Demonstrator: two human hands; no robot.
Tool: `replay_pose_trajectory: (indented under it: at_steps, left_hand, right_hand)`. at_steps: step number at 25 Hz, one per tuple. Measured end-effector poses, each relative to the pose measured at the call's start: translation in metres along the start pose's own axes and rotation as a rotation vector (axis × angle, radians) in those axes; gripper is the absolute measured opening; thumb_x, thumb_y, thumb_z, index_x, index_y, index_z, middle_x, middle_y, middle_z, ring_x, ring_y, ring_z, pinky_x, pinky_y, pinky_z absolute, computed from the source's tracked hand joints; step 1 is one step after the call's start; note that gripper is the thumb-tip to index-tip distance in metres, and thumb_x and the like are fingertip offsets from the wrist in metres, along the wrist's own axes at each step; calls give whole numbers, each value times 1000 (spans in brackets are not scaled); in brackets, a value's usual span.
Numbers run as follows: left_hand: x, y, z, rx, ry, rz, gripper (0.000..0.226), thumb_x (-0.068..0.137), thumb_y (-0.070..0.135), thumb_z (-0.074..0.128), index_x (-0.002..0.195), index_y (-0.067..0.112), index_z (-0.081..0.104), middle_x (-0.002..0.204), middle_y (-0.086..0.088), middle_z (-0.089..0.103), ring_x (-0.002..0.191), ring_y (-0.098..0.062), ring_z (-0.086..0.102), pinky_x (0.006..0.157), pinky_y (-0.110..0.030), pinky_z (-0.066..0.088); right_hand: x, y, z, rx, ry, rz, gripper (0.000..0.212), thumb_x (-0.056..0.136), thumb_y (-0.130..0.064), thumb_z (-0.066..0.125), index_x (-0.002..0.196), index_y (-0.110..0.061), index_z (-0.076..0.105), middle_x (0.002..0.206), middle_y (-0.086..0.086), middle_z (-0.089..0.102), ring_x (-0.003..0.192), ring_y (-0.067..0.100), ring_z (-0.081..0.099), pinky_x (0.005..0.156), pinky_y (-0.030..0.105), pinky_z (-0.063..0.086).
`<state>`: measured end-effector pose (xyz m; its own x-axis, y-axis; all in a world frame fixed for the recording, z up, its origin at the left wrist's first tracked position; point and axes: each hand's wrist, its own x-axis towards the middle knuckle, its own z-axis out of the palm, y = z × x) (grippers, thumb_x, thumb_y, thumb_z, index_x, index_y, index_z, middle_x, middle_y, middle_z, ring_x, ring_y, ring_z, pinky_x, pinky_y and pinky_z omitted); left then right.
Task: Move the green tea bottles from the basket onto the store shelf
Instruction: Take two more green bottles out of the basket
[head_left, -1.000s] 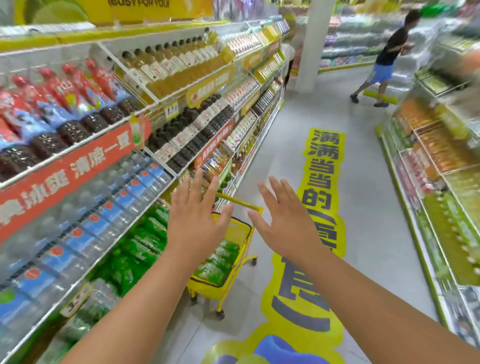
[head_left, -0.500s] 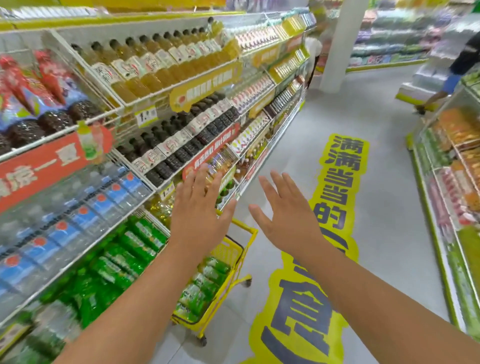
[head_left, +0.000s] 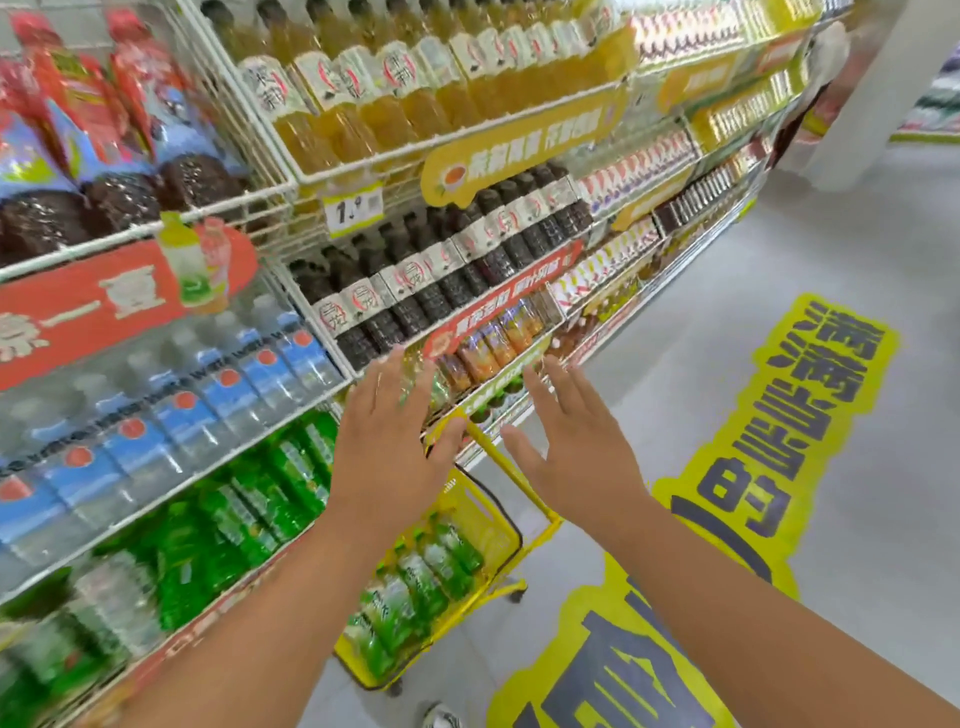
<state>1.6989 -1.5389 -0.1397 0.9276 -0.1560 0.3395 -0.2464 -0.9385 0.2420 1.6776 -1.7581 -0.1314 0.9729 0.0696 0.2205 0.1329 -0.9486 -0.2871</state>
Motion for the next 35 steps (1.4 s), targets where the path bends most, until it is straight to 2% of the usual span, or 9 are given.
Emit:
replay_pose_trajectory:
  at_steps: [3,6,10,13,19,24,28,32,35]
  left_hand:
    - [23,-23,20,-2,-17,-68,73,97,66,31,158,26,34,170,-8,17,155,-32,16,125,-50,20]
    - [34,-40,39,17,-50,-152,72,98,66,31,158,27,34,170,-7,15,156,-31,15,124,-51,22]
    - [36,-60,61,53,-69,-229,74,97,65,31,160,26,30,170,-7,15,156,-31,15,122,-53,24]
    - [34,-75,84,97,-80,-328,74,97,66,33,161,29,25,171,-6,11,156,-32,15,123,-53,22]
    - [11,-85,143,188,-144,-575,74,100,63,33,161,21,29,170,-12,16,154,-37,19,124,-52,21]
    - [-10,-82,209,206,-171,-772,74,98,62,35,161,24,28,169,-12,17,152,-38,22,121,-56,26]
    - [-29,-85,254,198,-160,-831,73,98,61,37,160,22,32,169,-14,18,152,-38,20,122,-54,24]
    - [-53,-103,294,183,-159,-892,76,96,64,31,162,27,24,171,-9,9,156,-33,11,123,-51,16]
    - [-79,-117,325,178,-162,-900,76,96,64,34,162,26,25,170,-11,13,155,-35,15,123,-52,21]
  right_hand:
    - [38,1,28,-18,-57,-50,80,98,-70,28,165,-26,27,173,3,20,161,28,16,125,51,28]
    - [71,-2,53,-11,-157,-98,84,96,-72,22,166,-27,23,175,0,14,162,25,9,129,46,21]
    - [99,-7,89,17,-222,-164,85,96,-72,25,165,-24,27,174,5,19,161,26,12,129,46,21]
    - [123,-7,124,48,-308,-240,88,95,-73,20,167,-23,22,175,5,14,162,25,9,130,43,16]
    - [158,15,197,122,-511,-395,80,102,-67,34,168,-27,10,176,0,0,162,21,-2,130,40,10]
    - [172,33,262,127,-652,-481,82,103,-64,36,168,-29,1,175,-4,-10,162,19,-8,123,29,-6]
    - [164,48,309,140,-708,-485,82,104,-62,39,168,-24,5,176,0,-4,162,20,-5,129,38,7]
    - [141,55,361,135,-722,-499,82,103,-62,41,168,-24,8,176,0,-2,162,23,0,128,42,16]
    - [120,58,399,123,-729,-502,83,103,-64,40,168,-27,5,176,-2,-1,162,20,-1,127,41,18]
